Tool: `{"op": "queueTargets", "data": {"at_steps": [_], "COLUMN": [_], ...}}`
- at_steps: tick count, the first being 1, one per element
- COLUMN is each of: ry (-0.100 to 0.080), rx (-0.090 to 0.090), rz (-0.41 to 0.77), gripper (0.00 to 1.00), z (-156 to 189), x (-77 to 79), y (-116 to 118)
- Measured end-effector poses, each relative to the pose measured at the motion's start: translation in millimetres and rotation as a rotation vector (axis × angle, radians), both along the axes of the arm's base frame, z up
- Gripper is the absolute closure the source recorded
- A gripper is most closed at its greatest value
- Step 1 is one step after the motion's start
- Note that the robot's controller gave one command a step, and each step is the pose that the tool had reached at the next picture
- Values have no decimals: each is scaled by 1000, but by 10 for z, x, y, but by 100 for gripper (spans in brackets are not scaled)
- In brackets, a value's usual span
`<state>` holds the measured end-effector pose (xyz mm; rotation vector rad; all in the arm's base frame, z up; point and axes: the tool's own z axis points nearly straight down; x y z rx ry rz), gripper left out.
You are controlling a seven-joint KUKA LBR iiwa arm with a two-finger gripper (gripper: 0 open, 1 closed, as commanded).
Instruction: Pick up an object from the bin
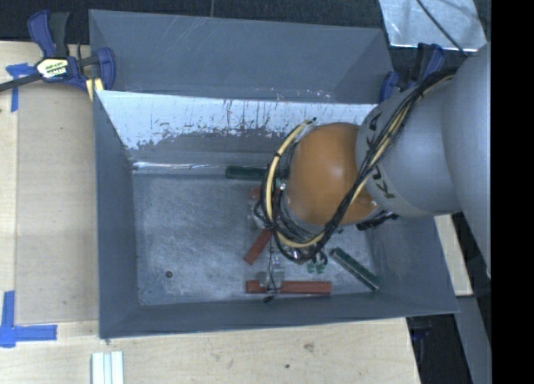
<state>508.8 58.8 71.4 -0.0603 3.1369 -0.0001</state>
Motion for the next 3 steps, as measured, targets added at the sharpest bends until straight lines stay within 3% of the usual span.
{"op": "queueTargets", "data": {"at_steps": [1,2,3], "ry": [0,1,2], "rx": [1,0,0], "rz": [-1,-55,143], "gripper": [100,100,100], "z": [-3,1508,477], "x": [1,381,480], "y": [9,-422,530]}}
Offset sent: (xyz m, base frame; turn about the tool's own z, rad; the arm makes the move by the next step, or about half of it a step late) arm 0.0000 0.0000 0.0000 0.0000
